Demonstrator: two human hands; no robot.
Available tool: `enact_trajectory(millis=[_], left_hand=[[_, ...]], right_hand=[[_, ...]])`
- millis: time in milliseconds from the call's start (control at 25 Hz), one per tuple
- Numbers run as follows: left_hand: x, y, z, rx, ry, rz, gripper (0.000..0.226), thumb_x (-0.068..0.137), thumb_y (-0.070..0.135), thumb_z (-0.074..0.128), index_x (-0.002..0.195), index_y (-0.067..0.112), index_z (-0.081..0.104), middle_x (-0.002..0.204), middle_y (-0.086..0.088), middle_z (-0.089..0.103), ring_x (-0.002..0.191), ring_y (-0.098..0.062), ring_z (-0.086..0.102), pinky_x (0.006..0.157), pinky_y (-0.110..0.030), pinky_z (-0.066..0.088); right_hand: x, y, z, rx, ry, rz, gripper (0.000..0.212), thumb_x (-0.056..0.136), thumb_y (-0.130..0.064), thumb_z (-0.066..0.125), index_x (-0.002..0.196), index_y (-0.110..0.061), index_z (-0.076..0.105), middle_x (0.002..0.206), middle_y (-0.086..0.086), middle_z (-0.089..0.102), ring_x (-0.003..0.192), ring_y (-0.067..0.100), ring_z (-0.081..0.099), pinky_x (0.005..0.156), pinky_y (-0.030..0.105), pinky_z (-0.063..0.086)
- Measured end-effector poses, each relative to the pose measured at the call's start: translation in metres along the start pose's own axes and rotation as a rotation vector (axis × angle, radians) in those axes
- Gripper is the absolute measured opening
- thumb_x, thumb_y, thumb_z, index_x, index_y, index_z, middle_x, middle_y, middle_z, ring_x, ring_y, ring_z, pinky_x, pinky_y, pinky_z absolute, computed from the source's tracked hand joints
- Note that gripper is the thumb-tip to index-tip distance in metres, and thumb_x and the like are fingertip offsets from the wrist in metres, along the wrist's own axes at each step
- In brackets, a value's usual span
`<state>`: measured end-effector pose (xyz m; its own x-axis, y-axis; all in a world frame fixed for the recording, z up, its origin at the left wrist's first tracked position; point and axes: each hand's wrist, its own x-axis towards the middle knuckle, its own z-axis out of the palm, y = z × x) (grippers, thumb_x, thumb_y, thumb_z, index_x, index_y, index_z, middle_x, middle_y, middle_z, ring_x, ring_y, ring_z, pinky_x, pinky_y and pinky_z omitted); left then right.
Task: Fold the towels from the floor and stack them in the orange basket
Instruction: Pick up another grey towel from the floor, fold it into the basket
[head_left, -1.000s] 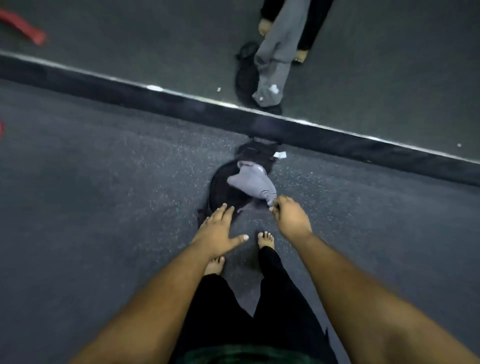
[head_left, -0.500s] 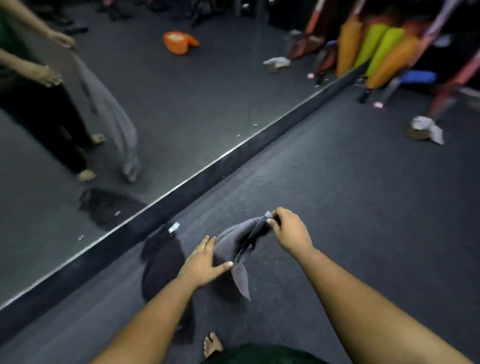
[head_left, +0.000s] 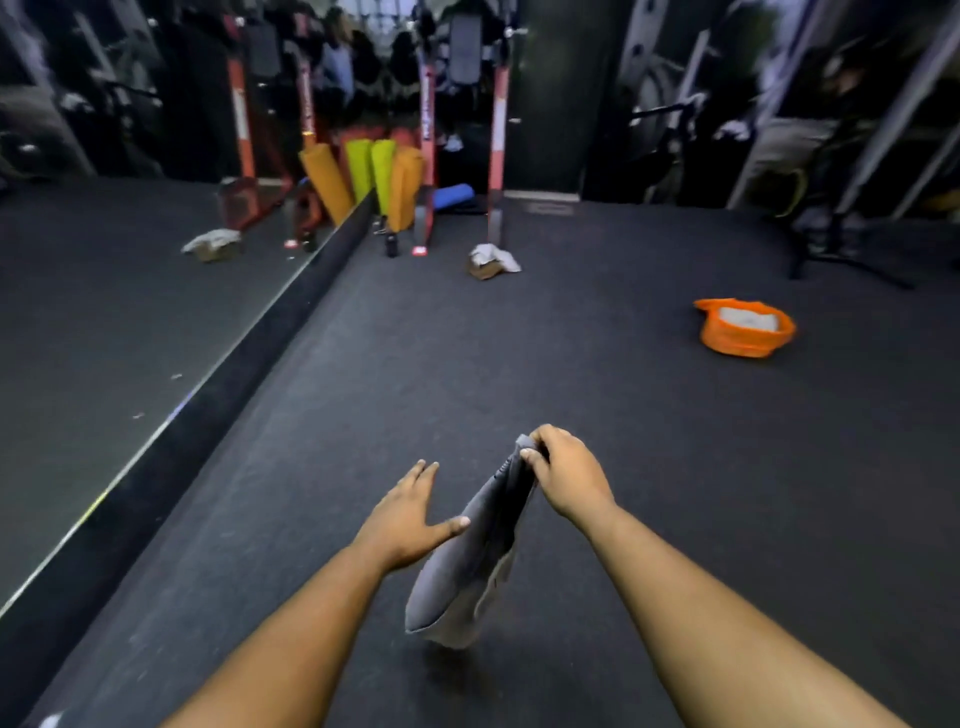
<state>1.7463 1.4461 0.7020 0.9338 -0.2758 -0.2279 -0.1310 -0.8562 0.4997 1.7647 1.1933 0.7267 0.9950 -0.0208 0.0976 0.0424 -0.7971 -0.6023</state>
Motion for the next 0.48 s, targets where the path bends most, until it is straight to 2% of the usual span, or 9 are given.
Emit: enact_trajectory(millis=[80, 240, 480], left_hand=[[0.038, 0.066, 0.013, 0.03, -0.022, 0.086, 0.129, 0.064, 0.098, 0.031, 0.165, 0.022, 0.006, 0.173, 0.001, 0.0, 0.159, -0.017, 0.008, 0.126, -0.035, 0.017], [0.115, 0.174, 0.038, 0.097, -0.08, 0.239, 0.108, 0.086, 0.079, 0.052, 0.165, 0.024, 0.004, 0.173, 0.003, -0.002, 0.158, -0.018, 0.01, 0.126, -0.037, 0.02], [0.25, 0.308, 0.08, 0.13, -0.177, 0.437, 0.105, 0.088, 0.076, 0.053, 0.165, 0.025, 0.002, 0.173, 0.005, -0.005, 0.159, -0.017, 0.008, 0.126, -0.038, 0.019]], right_hand=[[0.002, 0.051, -0.052, 0.009, 0.07, 0.068, 0.014, 0.102, -0.033, 0.055, 0.093, -0.022, 0.055, 0.1, -0.01, 0.059, 0.095, 0.017, 0.055, 0.076, 0.04, 0.048], [0.016, 0.137, -0.136, 0.004, 0.2, 0.16, 0.012, 0.102, -0.03, 0.056, 0.093, -0.023, 0.056, 0.101, -0.014, 0.058, 0.098, 0.015, 0.057, 0.078, 0.038, 0.048], [0.065, 0.254, -0.227, -0.096, 0.325, 0.32, 0.016, 0.103, -0.036, 0.054, 0.091, -0.025, 0.056, 0.103, -0.008, 0.063, 0.097, 0.017, 0.058, 0.079, 0.042, 0.05]])
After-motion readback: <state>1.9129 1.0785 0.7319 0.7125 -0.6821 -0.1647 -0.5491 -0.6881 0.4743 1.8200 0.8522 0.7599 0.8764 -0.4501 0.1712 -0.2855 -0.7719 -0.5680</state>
